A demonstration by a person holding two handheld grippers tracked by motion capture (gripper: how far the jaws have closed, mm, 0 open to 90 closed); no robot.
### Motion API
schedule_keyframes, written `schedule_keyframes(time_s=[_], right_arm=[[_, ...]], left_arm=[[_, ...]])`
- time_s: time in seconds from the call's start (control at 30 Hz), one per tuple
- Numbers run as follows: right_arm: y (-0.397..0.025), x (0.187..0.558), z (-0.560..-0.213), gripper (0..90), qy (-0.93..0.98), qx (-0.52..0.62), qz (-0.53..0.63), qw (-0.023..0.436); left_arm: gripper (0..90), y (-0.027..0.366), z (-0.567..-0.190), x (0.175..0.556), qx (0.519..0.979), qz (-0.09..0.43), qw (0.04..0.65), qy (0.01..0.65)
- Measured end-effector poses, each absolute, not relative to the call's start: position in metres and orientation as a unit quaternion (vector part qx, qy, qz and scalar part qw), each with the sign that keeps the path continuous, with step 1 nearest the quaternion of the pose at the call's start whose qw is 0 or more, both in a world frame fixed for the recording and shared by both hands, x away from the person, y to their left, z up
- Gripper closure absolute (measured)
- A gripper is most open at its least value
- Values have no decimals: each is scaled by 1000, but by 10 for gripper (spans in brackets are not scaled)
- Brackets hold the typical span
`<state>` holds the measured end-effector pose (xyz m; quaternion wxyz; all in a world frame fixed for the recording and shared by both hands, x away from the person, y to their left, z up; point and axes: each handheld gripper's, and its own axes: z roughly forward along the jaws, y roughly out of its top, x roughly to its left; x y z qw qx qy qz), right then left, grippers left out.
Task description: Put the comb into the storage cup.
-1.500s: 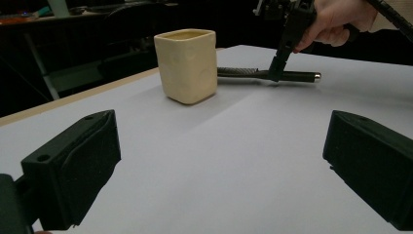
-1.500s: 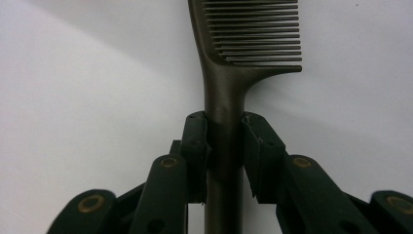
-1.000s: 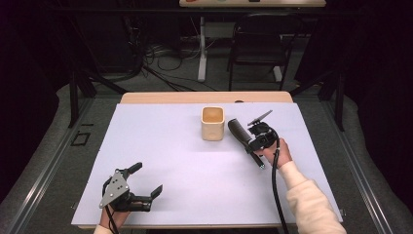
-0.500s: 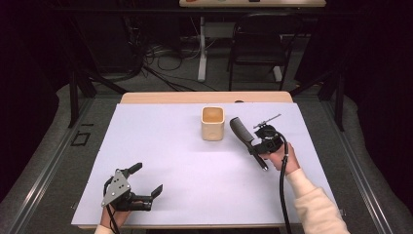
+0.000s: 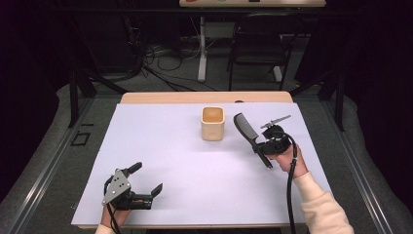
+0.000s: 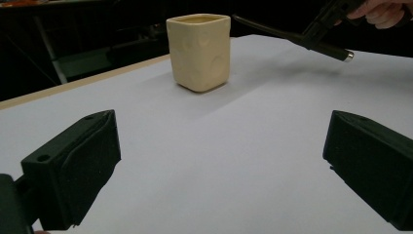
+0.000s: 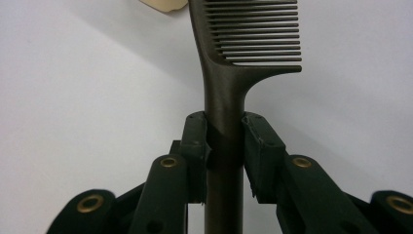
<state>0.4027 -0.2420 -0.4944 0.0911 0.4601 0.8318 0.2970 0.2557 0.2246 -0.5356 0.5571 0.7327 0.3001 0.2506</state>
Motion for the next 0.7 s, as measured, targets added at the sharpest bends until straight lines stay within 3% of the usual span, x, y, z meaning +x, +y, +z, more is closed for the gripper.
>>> schedule_keyframes(time_s=[0.7], right_arm=[[-246, 397, -488, 724, 822, 443, 339, 116]], left_arm=[[3, 225, -536, 256, 733, 252, 557, 298]])
